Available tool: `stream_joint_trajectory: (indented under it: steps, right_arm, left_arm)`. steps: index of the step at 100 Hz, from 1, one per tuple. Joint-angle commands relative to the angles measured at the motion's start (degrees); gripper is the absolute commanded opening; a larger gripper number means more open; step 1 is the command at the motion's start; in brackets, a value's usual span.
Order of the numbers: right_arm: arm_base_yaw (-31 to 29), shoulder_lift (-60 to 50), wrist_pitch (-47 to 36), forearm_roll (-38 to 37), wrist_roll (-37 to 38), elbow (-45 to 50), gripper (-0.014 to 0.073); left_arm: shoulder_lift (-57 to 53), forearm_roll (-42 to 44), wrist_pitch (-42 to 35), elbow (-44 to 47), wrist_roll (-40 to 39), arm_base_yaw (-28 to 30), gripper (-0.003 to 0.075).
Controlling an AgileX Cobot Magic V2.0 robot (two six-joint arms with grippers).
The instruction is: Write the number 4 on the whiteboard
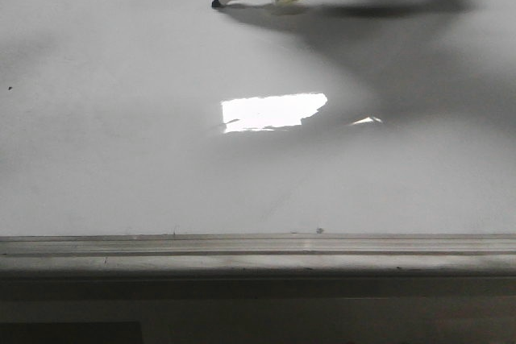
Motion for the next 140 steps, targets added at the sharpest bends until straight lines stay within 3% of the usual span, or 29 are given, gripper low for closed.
stream_joint_trajectory:
  steps: [1, 27, 49, 71, 95, 113, 140]
  right_arm:
    - [0.0, -0.5, 2.0, 1.8, -0.4, -1.4, -0.0063]
    - [0.0, -0.4, 0.6, -1.4, 2.8, -1.4, -0.0062]
    - [0.0, -3.5, -5.2, -4.3, 5.9, -1.3, -0.0043]
    - [-0.1, -7.1, -7.6, -18.9, 18.5, -1.3, -0.0043]
    - [-0.1, -10.8, -4.2, -15.8, 17.8, -1.3, -0.0044]
    - [-0.1, -9.4, -5.9, -8.9, 11.8, -1.3, -0.0044]
    - [-0.1, -6.0, -7.3, -4.6, 7.1, -1.4, -0.0045]
  left_arm:
    - [-0.5, -2.9, -2.3, -1.5, -0.5, 0.3, 0.0473]
    - [-0.5, -3.5, -2.3, -1.5, -0.5, 0.3, 0.0473]
    - [-0.5, -3.5, -2.5, -1.5, -0.5, 0.3, 0.0473]
    - [-0.5, -3.5, -2.8, -1.5, -0.5, 0.3, 0.0473]
    - [-0.5, -3.6, -2.8, -1.5, -0.5, 0.3, 0.0473]
    - [-0.5, -3.6, -2.8, -1.5, -0.5, 0.3, 0.0473]
    - [-0.5, -3.6, -2.8, -1.5, -0.5, 0.3, 0.0473]
